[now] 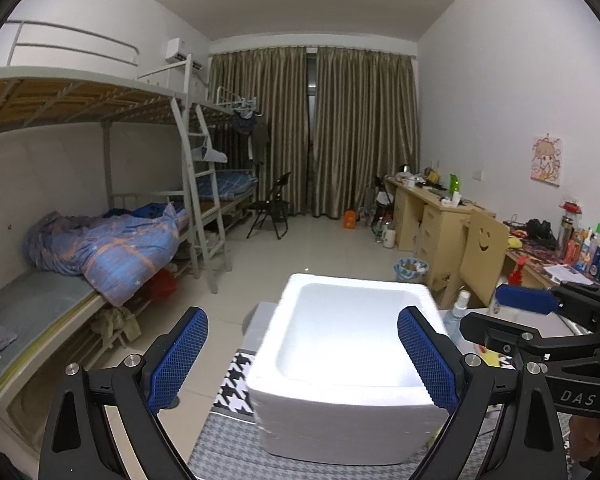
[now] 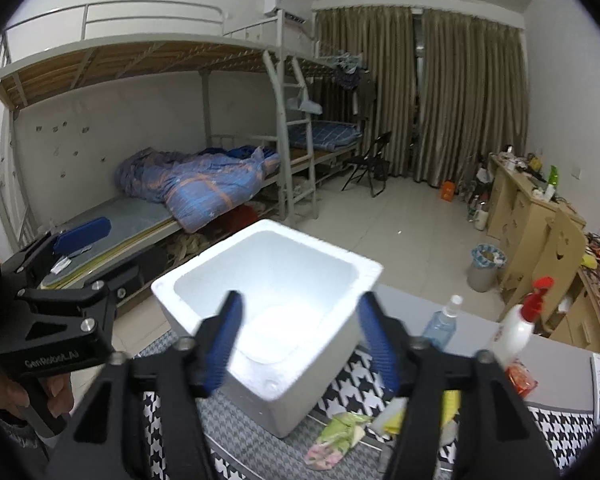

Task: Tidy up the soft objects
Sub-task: 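Move both tools back from the box toward the remaining items on the table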

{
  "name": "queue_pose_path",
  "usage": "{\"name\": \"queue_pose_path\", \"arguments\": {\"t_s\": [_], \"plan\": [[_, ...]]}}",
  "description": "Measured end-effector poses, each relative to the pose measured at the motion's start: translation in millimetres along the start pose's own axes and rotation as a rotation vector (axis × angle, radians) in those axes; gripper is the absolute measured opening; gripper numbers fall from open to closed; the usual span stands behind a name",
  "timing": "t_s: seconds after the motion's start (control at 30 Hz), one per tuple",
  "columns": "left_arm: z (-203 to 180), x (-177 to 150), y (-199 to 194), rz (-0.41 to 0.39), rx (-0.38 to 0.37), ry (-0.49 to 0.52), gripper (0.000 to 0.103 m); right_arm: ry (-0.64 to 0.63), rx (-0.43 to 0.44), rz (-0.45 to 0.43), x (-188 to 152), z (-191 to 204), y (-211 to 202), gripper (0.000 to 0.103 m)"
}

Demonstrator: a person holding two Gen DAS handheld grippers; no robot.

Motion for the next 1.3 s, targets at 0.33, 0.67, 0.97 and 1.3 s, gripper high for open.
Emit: {"name": "queue_pose_path", "arguments": {"t_s": [0.33,0.67,0.97,1.3], "plan": [[-27,2,-15,-0.02,-0.059,0.025,0.1,0.045,-0.067,-0.064,-3,-24,-25,0.088],[-47,5,-23,-0.039,-0.083,0.04,0.102,0.06,-0.121,-0.1,-14,-44,-51,0.091],[-66,4,-28,-0.04,-0.11,0.071,0.102,0.09,-0.151,-0.12,-22,-62,-67,0.091],[-85,2,-31,-0.034,-0.148,0.095,0.102,0.111,-0.179,-0.114,-35,-83,-81,0.091]]}}
Point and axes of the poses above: each gripper's, at about its wrist camera, not at the fingertips, and y roughly the way its jaws point, z to its left, x to its top, the point moved 7 cm from there along y, roughly the way its jaws point, and after that the axes turned 5 degrees about -z, right-handed, at the moved point
